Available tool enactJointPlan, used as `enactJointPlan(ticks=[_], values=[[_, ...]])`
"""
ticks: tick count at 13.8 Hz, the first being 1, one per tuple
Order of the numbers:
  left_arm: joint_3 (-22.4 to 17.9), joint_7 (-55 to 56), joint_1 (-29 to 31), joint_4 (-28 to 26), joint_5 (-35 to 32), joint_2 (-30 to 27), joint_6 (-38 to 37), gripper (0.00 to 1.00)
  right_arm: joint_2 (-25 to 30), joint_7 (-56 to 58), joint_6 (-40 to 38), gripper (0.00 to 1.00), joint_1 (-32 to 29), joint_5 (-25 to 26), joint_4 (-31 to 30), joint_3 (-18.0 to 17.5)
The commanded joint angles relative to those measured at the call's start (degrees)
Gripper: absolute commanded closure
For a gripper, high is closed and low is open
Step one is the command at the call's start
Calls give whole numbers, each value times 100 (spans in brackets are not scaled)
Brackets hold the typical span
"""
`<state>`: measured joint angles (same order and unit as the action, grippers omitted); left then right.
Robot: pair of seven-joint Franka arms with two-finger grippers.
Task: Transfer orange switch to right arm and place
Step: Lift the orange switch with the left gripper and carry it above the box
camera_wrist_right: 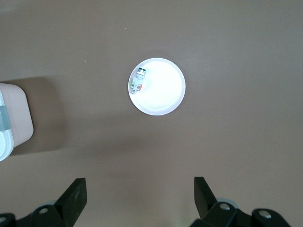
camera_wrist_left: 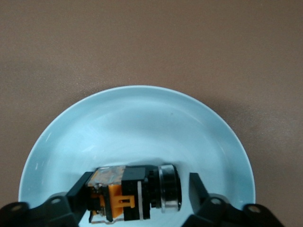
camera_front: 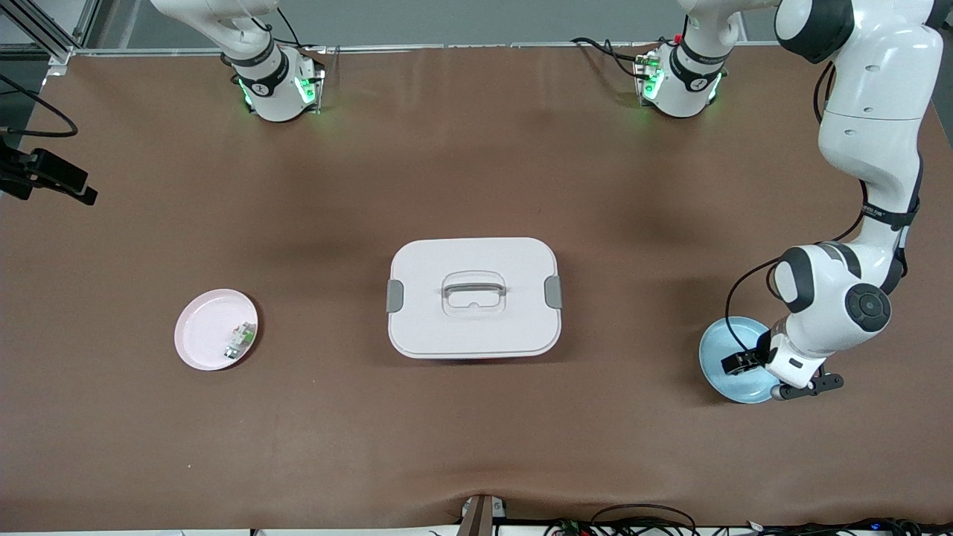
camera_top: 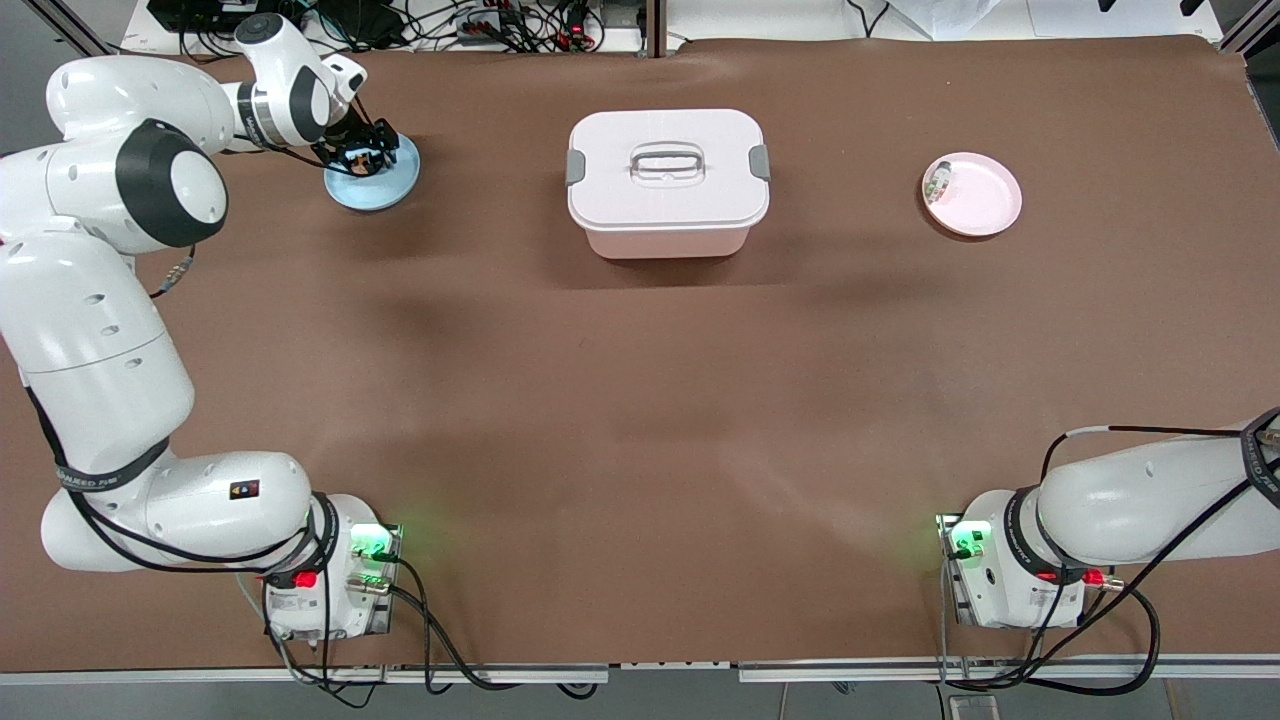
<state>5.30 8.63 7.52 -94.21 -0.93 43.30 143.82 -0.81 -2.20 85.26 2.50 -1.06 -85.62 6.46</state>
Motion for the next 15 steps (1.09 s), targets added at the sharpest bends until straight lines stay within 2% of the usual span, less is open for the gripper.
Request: enactJointPlan(ticks=[1, 4, 7, 15], values=[[15, 16, 22, 61, -127, 29, 32, 38, 107, 27, 26, 0, -40, 27, -95, -22], [15, 34, 57, 52, -118, -14, -20, 67, 107, 27, 17, 0, -39, 27, -77, -22], [15, 34, 48, 78, -118, -225, -440, 82, 98, 9, 17, 0, -48, 10, -60, -22], [76, 104, 4, 87, -66, -1007, -1759, 85, 89, -17, -27, 0, 4, 10, 1, -40]])
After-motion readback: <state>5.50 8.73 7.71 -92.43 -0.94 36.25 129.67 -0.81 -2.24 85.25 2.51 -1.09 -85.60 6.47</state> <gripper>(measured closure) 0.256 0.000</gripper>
